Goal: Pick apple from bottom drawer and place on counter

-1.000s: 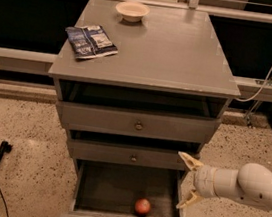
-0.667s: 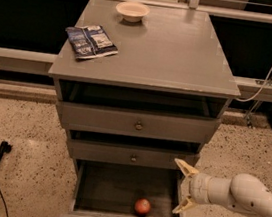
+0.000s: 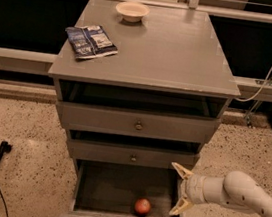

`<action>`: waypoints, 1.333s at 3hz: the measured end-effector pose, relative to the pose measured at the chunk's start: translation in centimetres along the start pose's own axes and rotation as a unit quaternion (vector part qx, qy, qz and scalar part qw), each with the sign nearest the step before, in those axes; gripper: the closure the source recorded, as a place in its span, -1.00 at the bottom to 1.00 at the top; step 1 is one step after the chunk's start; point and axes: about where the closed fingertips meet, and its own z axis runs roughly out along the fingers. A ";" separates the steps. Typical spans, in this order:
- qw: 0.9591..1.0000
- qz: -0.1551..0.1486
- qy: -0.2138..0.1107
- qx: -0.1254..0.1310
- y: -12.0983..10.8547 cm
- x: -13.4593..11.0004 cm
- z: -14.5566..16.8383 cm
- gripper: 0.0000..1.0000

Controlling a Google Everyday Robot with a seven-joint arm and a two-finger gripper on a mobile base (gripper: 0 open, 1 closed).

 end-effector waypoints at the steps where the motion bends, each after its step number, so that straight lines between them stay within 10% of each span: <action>1: 0.993 0.109 -0.017 -0.039 3.2 5.2 5.3 -1.00; 2: 0.983 0.179 -0.033 -0.037 6.3 9.1 8.5 -1.00; 4: 0.972 0.210 -0.097 -0.023 7.8 12.3 15.9 -0.86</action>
Offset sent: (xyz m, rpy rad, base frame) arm -0.0210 -0.0255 -0.2061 0.2351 0.3962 -0.2893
